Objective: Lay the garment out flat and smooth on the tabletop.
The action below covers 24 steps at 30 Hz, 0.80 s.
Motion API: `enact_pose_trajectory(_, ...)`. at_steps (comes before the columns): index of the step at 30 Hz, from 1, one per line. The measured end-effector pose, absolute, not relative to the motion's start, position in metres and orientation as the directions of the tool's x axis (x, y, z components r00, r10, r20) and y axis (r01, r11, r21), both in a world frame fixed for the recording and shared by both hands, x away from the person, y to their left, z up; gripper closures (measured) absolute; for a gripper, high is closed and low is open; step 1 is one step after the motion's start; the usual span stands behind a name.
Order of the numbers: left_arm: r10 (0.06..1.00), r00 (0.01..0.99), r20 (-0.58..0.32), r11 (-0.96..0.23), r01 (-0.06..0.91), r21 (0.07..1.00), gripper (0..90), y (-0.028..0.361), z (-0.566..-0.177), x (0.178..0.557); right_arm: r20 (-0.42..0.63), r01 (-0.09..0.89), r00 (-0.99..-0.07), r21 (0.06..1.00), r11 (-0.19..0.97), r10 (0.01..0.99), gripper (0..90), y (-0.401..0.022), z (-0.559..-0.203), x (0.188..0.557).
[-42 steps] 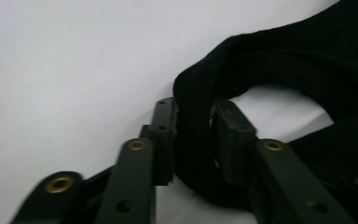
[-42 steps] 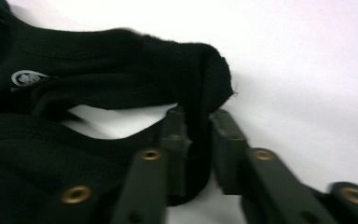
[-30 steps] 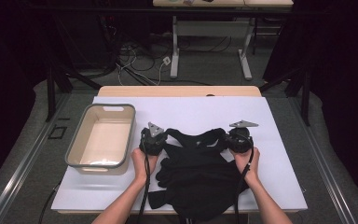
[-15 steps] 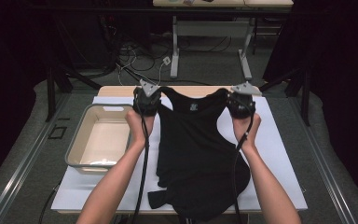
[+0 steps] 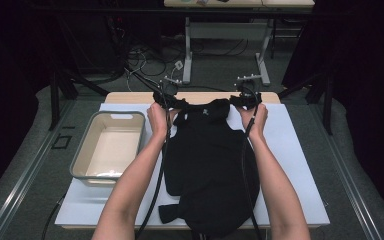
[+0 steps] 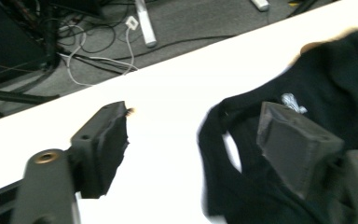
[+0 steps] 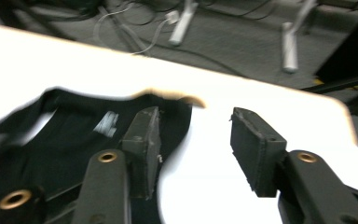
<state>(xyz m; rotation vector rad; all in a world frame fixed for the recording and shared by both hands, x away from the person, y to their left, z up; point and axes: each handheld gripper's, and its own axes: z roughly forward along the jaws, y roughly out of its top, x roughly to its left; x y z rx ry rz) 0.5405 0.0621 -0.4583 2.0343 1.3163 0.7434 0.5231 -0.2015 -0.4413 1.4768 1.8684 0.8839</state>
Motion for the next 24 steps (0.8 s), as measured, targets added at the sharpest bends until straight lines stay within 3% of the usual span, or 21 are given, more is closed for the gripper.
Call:
enact_pose_trajectory(7,0.899,0.429,0.082,-0.341,0.572,0.746,17.8,0.073,-0.472,0.499,0.057,0.599,-0.368,0.778,0.190,0.928,45.9,-0.213,-0.463,0.480)
enact_pose_trajectory(12,0.877,0.478,0.054,-0.354,0.564,0.746,16.5,0.081,-0.488,0.463,0.069,0.597,-0.462,0.761,0.253,0.884,41.6,-0.214,-0.479,0.448)
enact_pose_trajectory(24,0.819,0.572,0.051,-0.397,0.500,0.770,15.9,0.091,-0.517,0.388,0.075,0.596,-0.561,0.727,0.340,0.824,37.9,-0.210,-0.510,0.392)
